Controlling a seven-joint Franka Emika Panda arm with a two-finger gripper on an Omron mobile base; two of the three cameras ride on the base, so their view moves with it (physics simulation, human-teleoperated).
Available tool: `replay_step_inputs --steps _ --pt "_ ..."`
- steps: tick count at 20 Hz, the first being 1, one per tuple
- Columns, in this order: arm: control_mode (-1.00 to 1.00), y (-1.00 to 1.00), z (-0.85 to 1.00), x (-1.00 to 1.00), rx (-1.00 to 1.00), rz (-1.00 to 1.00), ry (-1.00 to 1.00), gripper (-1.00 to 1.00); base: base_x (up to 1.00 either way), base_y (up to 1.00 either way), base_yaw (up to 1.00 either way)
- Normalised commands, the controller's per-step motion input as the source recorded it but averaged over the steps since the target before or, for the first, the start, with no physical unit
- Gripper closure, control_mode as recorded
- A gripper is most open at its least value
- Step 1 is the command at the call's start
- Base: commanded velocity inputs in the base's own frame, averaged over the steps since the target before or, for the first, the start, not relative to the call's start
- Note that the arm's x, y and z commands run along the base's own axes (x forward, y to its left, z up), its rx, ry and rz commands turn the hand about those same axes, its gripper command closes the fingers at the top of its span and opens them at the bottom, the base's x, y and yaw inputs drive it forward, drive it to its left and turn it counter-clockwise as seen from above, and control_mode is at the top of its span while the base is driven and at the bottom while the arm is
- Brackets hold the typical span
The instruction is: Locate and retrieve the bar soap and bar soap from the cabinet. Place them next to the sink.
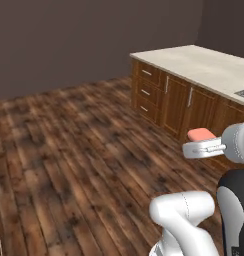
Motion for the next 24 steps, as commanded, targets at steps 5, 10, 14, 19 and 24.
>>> replay_step_inputs --steps 5,10,14,19,24 --pt "1.0 0.0 0.0 0.0 0.0 0.0 0.0 1.0 0.0 0.0 -0.48" --pt "1.0 0.0 0.0 0.0 0.0 0.0 0.0 1.0 0.0 0.0 -0.48" --pt "1.0 0.0 0.0 0.0 0.0 0.0 0.0 1.0 0.0 0.0 -0.48" --pt "1.0 0.0 0.0 0.0 0.0 0.0 0.0 1.0 0.0 0.0 -0.48" --pt "1.0 0.0 0.0 0.0 0.0 0.0 0.0 1.0 0.0 0.0 -0.47"
